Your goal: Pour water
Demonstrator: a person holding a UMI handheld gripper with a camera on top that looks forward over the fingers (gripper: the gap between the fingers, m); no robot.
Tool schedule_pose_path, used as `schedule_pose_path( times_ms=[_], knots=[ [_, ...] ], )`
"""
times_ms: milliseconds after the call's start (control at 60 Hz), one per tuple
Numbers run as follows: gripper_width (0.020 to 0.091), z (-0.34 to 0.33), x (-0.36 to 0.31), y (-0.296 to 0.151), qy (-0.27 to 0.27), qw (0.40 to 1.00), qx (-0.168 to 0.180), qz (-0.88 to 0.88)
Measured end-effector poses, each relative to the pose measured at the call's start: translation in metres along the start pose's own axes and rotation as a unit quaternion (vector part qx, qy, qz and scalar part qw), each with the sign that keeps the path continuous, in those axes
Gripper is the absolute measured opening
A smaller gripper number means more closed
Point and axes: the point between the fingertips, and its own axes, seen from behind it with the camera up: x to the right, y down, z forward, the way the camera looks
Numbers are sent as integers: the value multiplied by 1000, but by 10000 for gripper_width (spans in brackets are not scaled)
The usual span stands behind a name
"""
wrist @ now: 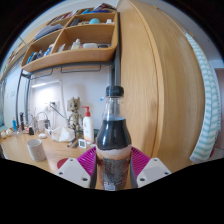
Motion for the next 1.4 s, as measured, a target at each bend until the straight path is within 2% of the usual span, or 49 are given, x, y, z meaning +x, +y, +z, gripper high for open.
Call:
schedule_pose_path(
  times_ms=[100,333,533,750,967,1183,1400],
  knots=[
    [372,0,-2,-2,-6,1000,3,-4],
    [365,0,-7,-3,-19,999,-1,-39],
    [370,7,-61,-24,-43,966,20,-255],
    [371,37,-133,-37,-62,853,54,-515],
    [369,66,-176,-55,-48,674,106,-729],
    [370,83,-197,-60,-30,530,123,-839],
    [368,90,-215,-51,-24,439,130,-889]
  ],
)
